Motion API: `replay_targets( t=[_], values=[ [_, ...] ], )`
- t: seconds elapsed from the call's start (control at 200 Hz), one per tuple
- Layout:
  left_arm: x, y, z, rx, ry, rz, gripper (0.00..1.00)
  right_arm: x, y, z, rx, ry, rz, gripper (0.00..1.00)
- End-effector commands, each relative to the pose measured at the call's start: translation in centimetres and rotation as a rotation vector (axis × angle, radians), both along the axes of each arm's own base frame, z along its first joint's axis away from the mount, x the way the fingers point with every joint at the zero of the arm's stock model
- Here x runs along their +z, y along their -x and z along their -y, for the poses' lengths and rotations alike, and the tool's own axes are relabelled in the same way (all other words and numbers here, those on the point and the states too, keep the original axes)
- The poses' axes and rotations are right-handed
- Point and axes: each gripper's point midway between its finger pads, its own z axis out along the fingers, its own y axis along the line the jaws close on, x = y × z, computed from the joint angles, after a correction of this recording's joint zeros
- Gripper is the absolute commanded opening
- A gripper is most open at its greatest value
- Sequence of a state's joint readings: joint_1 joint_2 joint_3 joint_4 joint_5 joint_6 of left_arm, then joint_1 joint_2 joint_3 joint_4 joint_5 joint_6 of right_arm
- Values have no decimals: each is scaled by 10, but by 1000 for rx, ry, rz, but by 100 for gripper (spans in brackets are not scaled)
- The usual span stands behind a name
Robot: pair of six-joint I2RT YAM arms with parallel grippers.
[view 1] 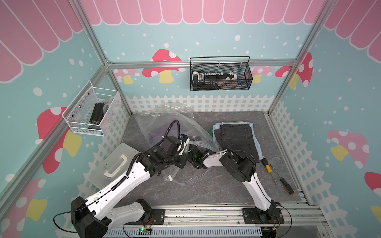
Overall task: Take the trousers out of the vacuum bag
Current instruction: Take out the trousers from the vacuum bag.
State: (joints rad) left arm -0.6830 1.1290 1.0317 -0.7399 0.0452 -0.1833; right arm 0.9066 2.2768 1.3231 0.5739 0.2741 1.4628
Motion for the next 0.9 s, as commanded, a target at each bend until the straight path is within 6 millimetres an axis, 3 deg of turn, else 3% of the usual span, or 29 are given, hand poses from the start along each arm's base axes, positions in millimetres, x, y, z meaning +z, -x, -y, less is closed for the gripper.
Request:
replay_targets(
  t=[0.0,0.25,0.57,0.895],
  values=[
    [-1,0,-3,15,-8,-2,0,28,22,-10,32,-55,45,0],
    [-1,0,-5,25,-6,0,0,14,54,3,18,-70,41,0],
    [3,2,-6,28,5,5,0,13,88,14,33,-29,49,0],
    [2,1,-10,31,-17,14,0,7,112,19,61,-36,53,0]
  ],
)
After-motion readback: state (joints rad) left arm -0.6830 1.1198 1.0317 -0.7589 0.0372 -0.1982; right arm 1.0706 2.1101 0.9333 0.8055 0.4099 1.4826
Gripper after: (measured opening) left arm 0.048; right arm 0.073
